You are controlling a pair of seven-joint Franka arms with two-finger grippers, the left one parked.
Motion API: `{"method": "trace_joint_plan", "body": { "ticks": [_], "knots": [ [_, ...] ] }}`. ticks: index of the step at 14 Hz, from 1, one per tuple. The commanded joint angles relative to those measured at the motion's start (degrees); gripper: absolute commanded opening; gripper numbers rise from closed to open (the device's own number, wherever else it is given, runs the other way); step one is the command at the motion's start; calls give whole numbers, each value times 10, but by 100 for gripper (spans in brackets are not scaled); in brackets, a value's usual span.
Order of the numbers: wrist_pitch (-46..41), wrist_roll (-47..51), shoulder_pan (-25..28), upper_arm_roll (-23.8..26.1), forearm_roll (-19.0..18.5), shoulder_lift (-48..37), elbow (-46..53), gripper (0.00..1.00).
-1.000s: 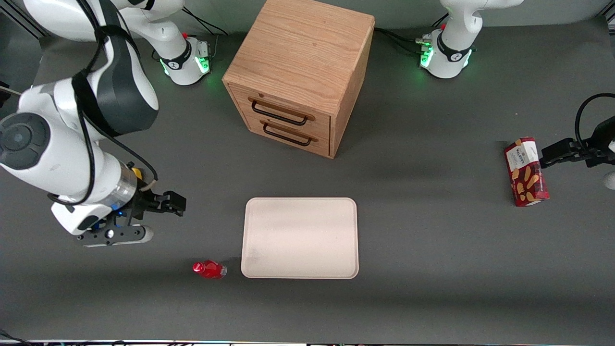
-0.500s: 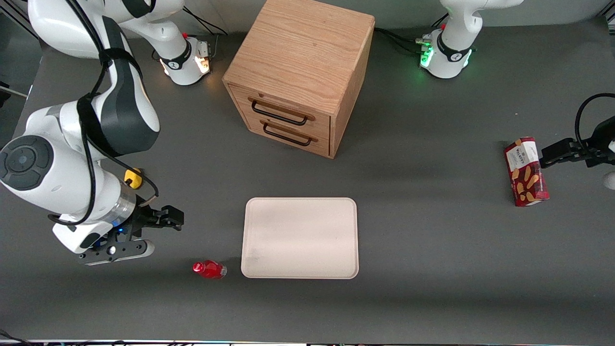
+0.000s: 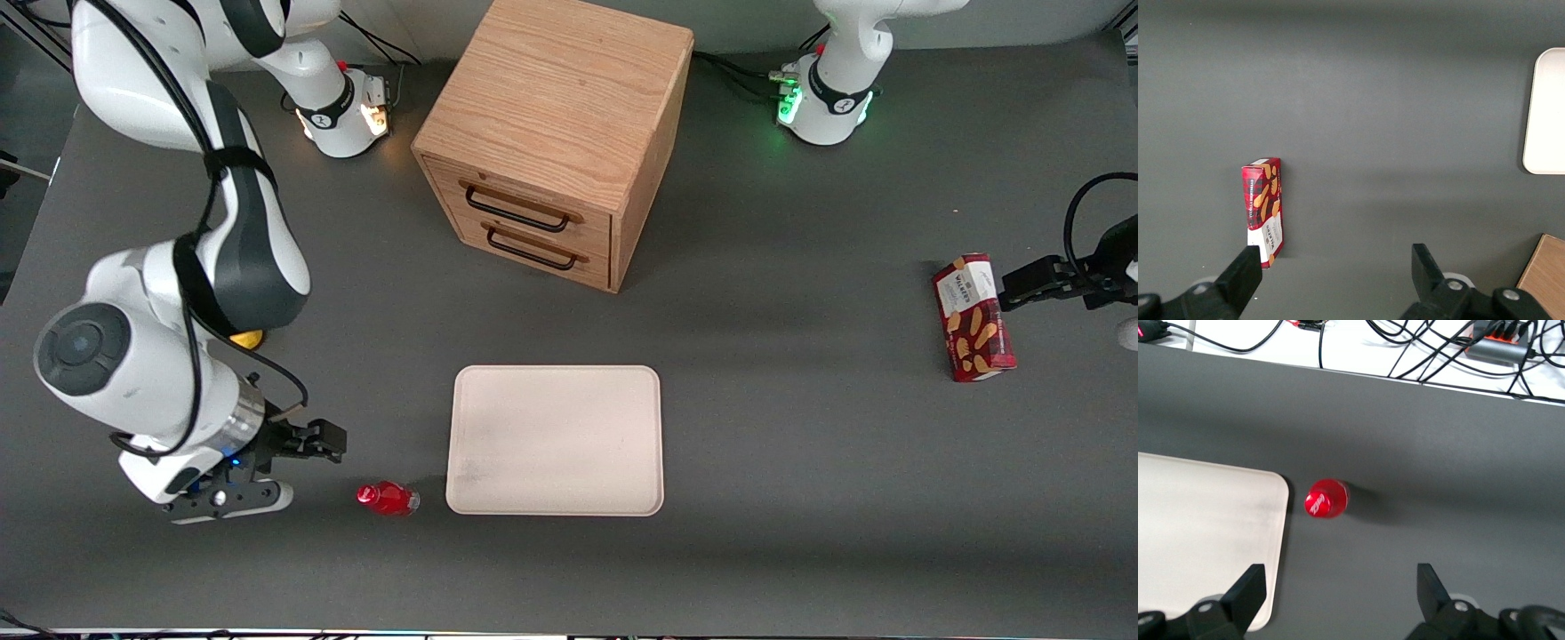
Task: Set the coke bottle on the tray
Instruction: 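Lower the open right gripper around the red Coca-Cola bottle, then close the right gripper on the bottle's cap end and lift it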
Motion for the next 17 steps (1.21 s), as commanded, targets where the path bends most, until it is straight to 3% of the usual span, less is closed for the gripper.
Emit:
{"method": "trace_joint_plan", "body": {
  "ticks": [1, 6, 9, 17],
  "knots": [
    [39, -9, -1, -1, 15, 27, 15, 100],
    [96, -9, -5, -1, 53, 55, -2, 100],
    [161, -10, -8, -1, 55, 63, -41, 100],
    [167, 10, -2, 3, 57, 79, -42, 100]
  ]
}}
